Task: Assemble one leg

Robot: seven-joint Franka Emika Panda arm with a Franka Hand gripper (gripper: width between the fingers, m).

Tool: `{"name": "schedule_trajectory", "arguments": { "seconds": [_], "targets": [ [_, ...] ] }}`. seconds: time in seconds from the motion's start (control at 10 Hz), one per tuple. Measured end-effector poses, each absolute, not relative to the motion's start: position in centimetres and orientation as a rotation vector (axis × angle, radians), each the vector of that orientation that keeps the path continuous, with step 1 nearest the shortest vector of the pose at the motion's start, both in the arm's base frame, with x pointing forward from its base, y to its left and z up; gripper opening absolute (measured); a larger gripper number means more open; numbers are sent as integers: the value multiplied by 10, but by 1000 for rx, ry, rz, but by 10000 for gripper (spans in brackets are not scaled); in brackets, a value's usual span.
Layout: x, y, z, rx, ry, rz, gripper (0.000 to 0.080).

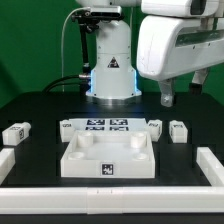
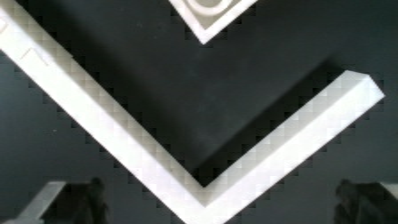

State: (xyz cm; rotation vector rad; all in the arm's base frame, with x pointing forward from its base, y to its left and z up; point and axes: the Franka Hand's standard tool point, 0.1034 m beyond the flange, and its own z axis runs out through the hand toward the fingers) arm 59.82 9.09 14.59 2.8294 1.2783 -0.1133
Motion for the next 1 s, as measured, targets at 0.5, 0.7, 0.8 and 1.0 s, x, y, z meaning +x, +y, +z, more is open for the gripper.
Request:
{"name": "schedule_trajectory", "arguments": {
  "seconds": [0.5,0.7,0.8,1.0],
  "targets": [
    [598,91,145,2816,1277,-125,650],
    [597,91,145,2816,1277,-125,650],
    [597,90,144,2817,1280,-124,650],
    [579,78,133,2802,1345,-108,650]
  ]
}}
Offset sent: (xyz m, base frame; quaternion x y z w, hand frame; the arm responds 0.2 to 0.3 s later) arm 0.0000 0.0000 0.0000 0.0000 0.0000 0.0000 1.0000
